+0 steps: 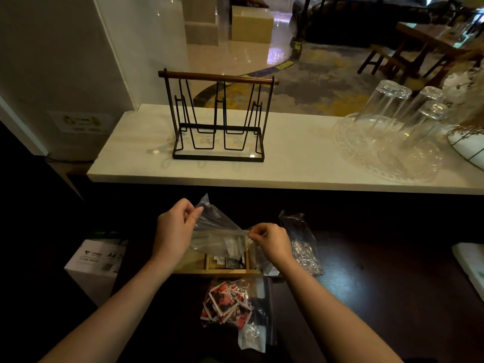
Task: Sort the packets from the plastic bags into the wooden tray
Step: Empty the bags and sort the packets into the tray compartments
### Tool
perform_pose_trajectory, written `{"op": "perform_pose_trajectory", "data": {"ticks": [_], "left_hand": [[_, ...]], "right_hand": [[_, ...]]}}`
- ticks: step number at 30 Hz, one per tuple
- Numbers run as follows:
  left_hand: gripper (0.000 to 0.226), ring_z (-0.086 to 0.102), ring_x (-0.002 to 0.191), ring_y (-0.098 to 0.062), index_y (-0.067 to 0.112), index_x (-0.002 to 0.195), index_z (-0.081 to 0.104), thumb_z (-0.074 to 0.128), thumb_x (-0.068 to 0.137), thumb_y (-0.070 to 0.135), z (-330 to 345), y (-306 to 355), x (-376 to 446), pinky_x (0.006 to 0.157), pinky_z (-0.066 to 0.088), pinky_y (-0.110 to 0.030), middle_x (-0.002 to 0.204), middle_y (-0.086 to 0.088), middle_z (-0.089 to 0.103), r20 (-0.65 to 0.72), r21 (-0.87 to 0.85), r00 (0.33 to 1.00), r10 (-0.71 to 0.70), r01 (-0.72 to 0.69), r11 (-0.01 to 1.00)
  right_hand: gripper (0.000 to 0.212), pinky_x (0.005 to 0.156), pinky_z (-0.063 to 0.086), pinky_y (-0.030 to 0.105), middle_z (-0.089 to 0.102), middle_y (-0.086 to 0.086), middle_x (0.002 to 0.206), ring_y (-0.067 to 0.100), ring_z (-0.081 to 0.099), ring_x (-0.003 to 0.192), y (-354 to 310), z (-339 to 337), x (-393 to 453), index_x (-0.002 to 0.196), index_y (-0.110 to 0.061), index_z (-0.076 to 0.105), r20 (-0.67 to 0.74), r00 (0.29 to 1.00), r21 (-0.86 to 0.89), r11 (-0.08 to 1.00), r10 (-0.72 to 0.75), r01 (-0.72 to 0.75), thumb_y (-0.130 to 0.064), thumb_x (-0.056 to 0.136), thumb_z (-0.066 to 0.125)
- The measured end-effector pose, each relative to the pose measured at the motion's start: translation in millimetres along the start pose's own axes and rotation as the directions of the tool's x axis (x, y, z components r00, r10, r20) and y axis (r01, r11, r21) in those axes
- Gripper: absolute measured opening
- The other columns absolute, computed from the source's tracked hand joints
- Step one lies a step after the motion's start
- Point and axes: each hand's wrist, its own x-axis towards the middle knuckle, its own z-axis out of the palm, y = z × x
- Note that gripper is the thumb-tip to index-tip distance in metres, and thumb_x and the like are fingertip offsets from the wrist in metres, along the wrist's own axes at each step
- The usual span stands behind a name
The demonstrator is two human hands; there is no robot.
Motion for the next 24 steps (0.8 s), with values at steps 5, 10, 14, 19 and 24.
{"op": "perform_pose_trajectory", "data": {"ticks": [5,10,14,19,24], "left_hand": [[0.029,0.041,0.047,-0.011,0.013,0.064,0.048,0.061,0.089,0.021,-5.7,1.8,0.7,0.044,0.029,-0.018,0.052,0.003,0.042,-0.03,-0.029,0.999,0.015,-0.015,0.999],[0.027,0.038,0.047,-0.009,0.012,0.066,0.049,0.061,0.089,0.02,-15.1,7.2,-0.3,0.048,0.037,-0.012,0.052,0.003,0.041,-0.086,-0.059,0.994,0.073,-0.079,0.995],[0.026,0.045,0.049,-0.015,0.011,0.069,0.05,0.054,0.092,0.02,-20.0,-7.3,2.3,0.044,0.033,-0.017,0.055,-0.001,0.047,-0.113,-0.052,0.993,0.044,-0.05,0.997],[0.018,0.057,0.062,-0.017,0.014,0.079,0.057,0.049,0.095,0.017,-12.2,-23.1,-1.7,0.05,0.038,-0.025,0.068,-0.002,0.059,-0.043,-0.036,0.999,0.013,-0.015,0.999],[0.01,0.057,0.068,-0.007,0.022,0.088,0.058,0.051,0.094,0.022,12.0,-27.8,-23.1,0.053,0.042,-0.023,0.076,0.007,0.059,0.131,0.046,0.991,0.012,-0.019,0.999]], "right_hand": [[0.009,0.075,0.052,0.033,0.072,-0.006,0.085,0.01,0.065,0.082,-3.7,0.8,-3.2,0.087,-0.021,0.073,-0.003,0.999,0.04,0.999,-0.033,0.033,-0.028,0.083,0.069],[0.005,0.074,0.052,0.031,0.067,-0.011,0.084,0.006,0.062,0.081,-7.5,-1.2,-4.2,0.085,-0.025,0.072,-0.025,0.994,0.121,0.986,-0.111,0.113,-0.029,0.083,0.068],[0.007,0.073,0.052,0.025,0.062,-0.012,0.095,0.005,0.06,0.086,-7.8,-10.8,-10.0,0.077,-0.026,0.065,-0.115,0.974,0.219,0.952,-0.194,0.216,-0.024,0.084,0.066],[0.014,0.065,0.044,0.014,0.064,-0.006,0.081,0.007,0.059,0.078,-1.2,-35.2,-26.7,0.076,-0.022,0.06,-0.319,0.917,0.184,0.934,-0.238,0.306,-0.014,0.084,0.066],[0.008,0.063,0.035,0.02,0.055,-0.003,0.075,0.012,0.051,0.07,34.5,-51.5,-34.5,0.078,-0.018,0.057,-0.574,0.808,0.028,0.982,-0.138,0.187,-0.017,0.084,0.061]]}}
